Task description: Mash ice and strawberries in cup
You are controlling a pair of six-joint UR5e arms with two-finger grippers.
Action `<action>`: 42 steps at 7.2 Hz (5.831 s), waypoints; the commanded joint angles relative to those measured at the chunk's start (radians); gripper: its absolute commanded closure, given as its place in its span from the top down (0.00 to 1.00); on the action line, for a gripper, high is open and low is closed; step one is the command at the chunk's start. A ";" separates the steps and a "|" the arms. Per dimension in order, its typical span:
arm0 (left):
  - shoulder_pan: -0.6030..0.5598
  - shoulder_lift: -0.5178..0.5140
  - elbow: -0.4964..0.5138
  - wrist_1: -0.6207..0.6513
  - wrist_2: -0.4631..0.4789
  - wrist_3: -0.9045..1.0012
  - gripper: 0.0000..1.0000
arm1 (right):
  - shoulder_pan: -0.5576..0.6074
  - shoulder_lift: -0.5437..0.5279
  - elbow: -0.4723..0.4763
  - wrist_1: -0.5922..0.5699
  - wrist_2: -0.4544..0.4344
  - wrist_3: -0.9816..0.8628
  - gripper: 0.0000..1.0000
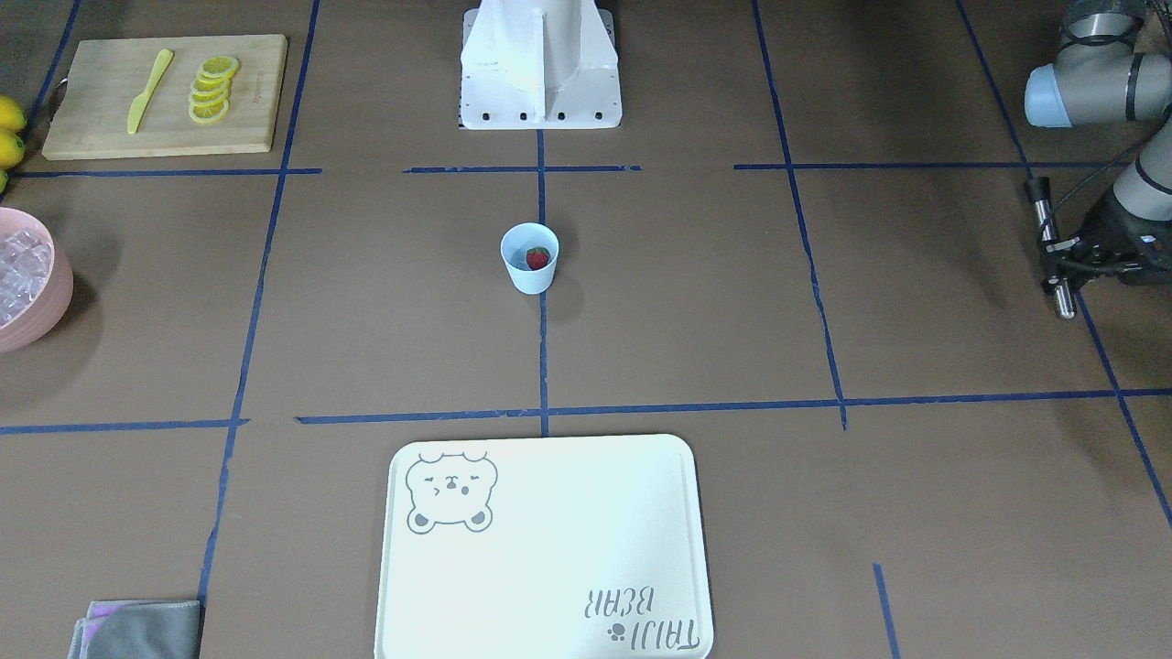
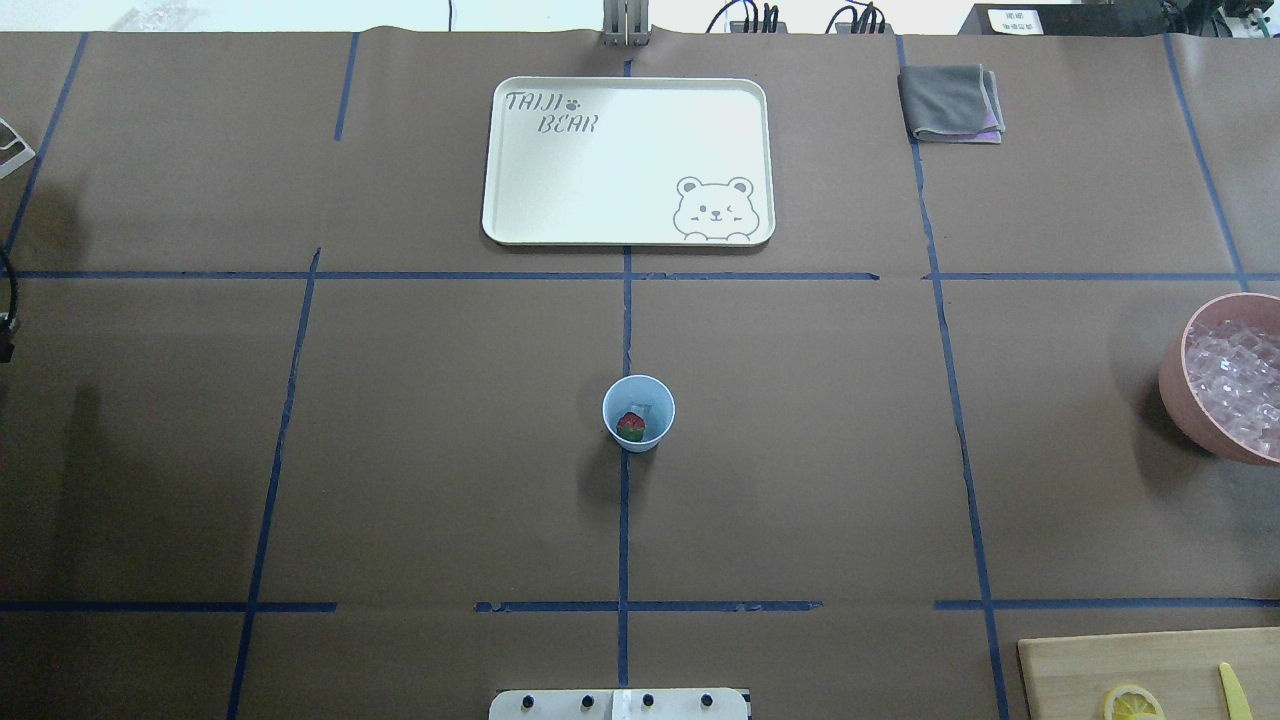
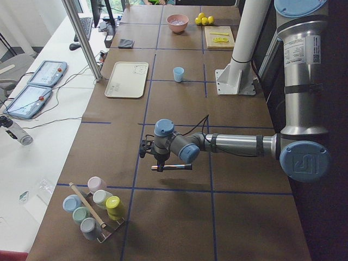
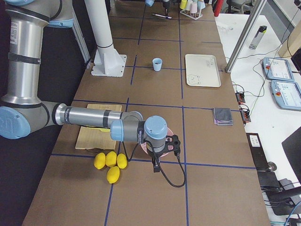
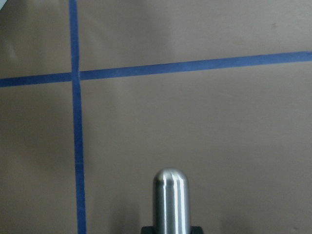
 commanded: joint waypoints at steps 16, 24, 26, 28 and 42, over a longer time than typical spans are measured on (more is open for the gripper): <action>0.091 0.018 0.074 -0.186 0.064 -0.083 1.00 | 0.000 -0.005 0.008 0.000 -0.015 0.002 1.00; -0.464 -0.071 -0.215 0.776 -0.191 0.756 1.00 | 0.000 -0.005 0.014 0.000 -0.017 0.002 1.00; -0.534 -0.052 -0.207 0.790 -0.220 0.808 1.00 | 0.000 -0.003 0.014 -0.002 -0.018 0.002 1.00; -0.532 -0.050 -0.190 0.796 -0.228 0.799 1.00 | 0.000 -0.005 0.014 0.000 -0.017 0.002 1.00; -0.529 -0.015 -0.125 0.782 -0.273 0.808 1.00 | -0.002 -0.005 0.012 -0.002 -0.012 0.006 1.00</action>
